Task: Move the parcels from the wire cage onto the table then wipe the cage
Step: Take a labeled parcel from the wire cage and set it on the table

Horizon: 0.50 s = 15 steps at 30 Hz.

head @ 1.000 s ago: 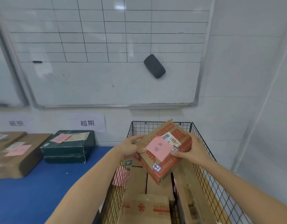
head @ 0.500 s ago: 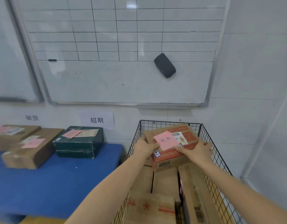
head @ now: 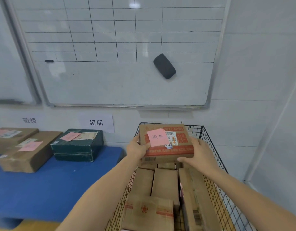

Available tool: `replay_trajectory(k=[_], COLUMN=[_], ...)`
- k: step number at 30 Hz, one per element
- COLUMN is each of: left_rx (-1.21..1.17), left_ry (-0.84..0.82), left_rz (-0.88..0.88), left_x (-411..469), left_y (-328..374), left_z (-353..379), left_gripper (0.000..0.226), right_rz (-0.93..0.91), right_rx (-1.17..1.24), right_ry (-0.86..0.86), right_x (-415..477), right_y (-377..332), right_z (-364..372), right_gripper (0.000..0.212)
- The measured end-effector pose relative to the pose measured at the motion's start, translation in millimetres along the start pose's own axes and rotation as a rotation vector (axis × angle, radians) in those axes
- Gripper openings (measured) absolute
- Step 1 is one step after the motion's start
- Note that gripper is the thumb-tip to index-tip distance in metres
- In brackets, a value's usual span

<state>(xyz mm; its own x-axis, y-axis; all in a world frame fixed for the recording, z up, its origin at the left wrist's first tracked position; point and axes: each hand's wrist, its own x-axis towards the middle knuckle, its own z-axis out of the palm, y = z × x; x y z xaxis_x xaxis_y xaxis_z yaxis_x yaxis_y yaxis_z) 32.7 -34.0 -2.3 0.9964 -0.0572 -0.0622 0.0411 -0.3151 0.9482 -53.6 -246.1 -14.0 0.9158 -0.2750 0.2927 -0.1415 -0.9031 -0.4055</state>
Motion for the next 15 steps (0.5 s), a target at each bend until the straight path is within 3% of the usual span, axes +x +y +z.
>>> replay_trajectory(k=[5, 15], left_rx=[0.06, -0.18], left_ry=[0.081, 0.253], left_rz=[-0.019, -0.066], left_x=[2.0, 11.7], left_y=[2.1, 17.9], left_z=[-18.5, -120.5], left_gripper=[0.059, 0.072], right_rz=[-0.145, -0.311], right_rx=[-0.136, 0.007], right_ry=[-0.025, 0.01], right_x=[0.5, 4.5], right_y=[-6.2, -78.0], right_z=[-12.7, -13.8], right_gripper=[0.096, 0.086])
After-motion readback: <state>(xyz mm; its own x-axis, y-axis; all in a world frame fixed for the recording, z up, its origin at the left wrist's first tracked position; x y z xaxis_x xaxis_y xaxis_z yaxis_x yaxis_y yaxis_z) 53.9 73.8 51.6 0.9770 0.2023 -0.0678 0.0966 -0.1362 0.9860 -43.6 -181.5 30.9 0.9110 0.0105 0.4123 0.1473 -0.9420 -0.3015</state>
